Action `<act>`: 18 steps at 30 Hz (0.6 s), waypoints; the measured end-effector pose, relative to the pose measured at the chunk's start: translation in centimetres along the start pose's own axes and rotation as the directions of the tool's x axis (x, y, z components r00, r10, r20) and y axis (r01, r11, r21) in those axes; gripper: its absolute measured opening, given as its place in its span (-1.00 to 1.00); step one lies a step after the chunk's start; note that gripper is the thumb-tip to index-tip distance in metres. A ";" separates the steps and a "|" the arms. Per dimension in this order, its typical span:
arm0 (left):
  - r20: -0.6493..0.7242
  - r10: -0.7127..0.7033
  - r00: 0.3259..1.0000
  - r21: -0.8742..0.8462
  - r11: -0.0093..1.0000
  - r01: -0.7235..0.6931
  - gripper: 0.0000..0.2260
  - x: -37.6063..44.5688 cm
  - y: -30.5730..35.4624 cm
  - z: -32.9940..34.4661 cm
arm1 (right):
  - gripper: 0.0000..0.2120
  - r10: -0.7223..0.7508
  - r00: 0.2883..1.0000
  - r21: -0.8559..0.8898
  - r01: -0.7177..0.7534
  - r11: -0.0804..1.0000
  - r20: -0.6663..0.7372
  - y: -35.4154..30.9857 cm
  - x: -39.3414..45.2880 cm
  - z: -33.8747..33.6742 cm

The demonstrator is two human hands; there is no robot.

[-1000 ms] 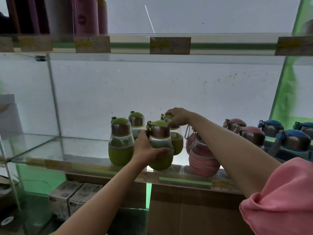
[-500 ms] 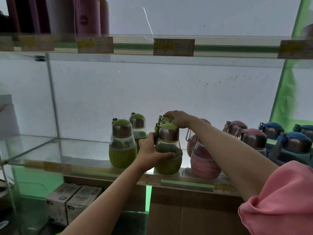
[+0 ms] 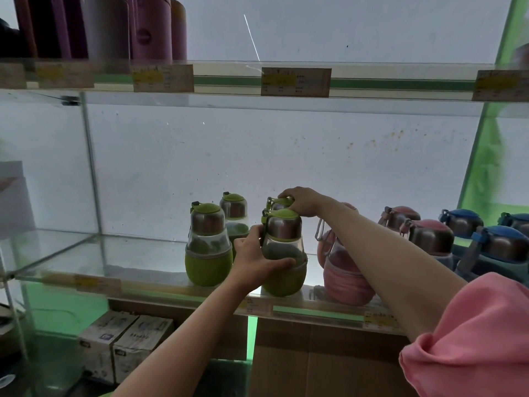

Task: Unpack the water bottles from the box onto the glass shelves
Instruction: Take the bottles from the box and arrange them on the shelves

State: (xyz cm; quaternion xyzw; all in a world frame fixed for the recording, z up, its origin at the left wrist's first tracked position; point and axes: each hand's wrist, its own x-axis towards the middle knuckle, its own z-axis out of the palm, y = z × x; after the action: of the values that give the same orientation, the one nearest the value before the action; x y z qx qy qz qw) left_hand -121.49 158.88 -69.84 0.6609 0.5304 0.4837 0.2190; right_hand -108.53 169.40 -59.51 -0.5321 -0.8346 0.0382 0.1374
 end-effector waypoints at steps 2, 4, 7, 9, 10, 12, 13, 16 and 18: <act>0.014 -0.019 1.000 0.015 1.000 0.019 -0.30 0.0 0.1 -0.1 | -0.50 -0.004 1.000 0.003 0.004 1.000 -0.001 0.0 -0.2 0.0; 0.015 -0.040 0.999 0.071 0.997 0.038 -0.28 0.0 0.2 -0.2 | -0.50 -0.007 1.000 -0.006 0.007 1.000 0.006 -0.1 -0.3 0.1; -0.039 -0.029 0.999 0.165 0.986 0.035 -0.18 -0.1 0.3 -0.7 | -0.46 -0.011 0.999 -0.053 0.013 0.998 0.034 -0.5 -0.5 -0.4; -0.086 0.013 0.996 0.187 0.982 0.003 -0.15 -0.4 0.7 -1.4 | -0.41 -0.020 0.999 -0.061 0.022 0.998 0.040 -1.1 -0.6 -1.0; -0.110 0.042 0.993 0.176 0.984 -0.022 -0.16 -0.7 0.9 -1.8 | -0.40 -0.030 0.999 -0.053 0.032 0.998 0.037 -1.5 -0.6 -1.4; -0.154 0.111 0.982 0.160 0.983 -0.086 -0.26 -1.0 1.2 -2.8 | -0.40 -0.061 0.998 -0.023 0.062 0.998 0.019 -2.8 -0.4 -1.9; -0.186 0.144 0.972 0.160 0.980 -0.115 -0.33 -1.1 1.1 -3.3 | -0.41 -0.078 0.997 -0.007 0.078 0.997 0.013 -3.5 -0.3 -2.1; -0.313 0.213 0.926 0.179 0.970 -0.163 -0.49 -1.4 0.5 -5.2 | -0.43 -0.110 0.994 0.059 0.109 0.992 0.012 -5.5 0.5 -2.0; -0.416 0.216 0.883 0.198 0.970 -0.144 -0.48 -1.5 0.0 -6.6 | -0.42 -0.120 0.993 0.042 0.119 0.992 0.017 -6.9 1.2 -1.6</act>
State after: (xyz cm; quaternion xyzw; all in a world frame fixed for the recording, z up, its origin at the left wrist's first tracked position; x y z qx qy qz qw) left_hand -127.20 156.00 -67.60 0.5983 0.5391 0.5927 -0.0049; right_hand -114.63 167.36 -56.29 -0.4778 -0.8653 0.0521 0.1423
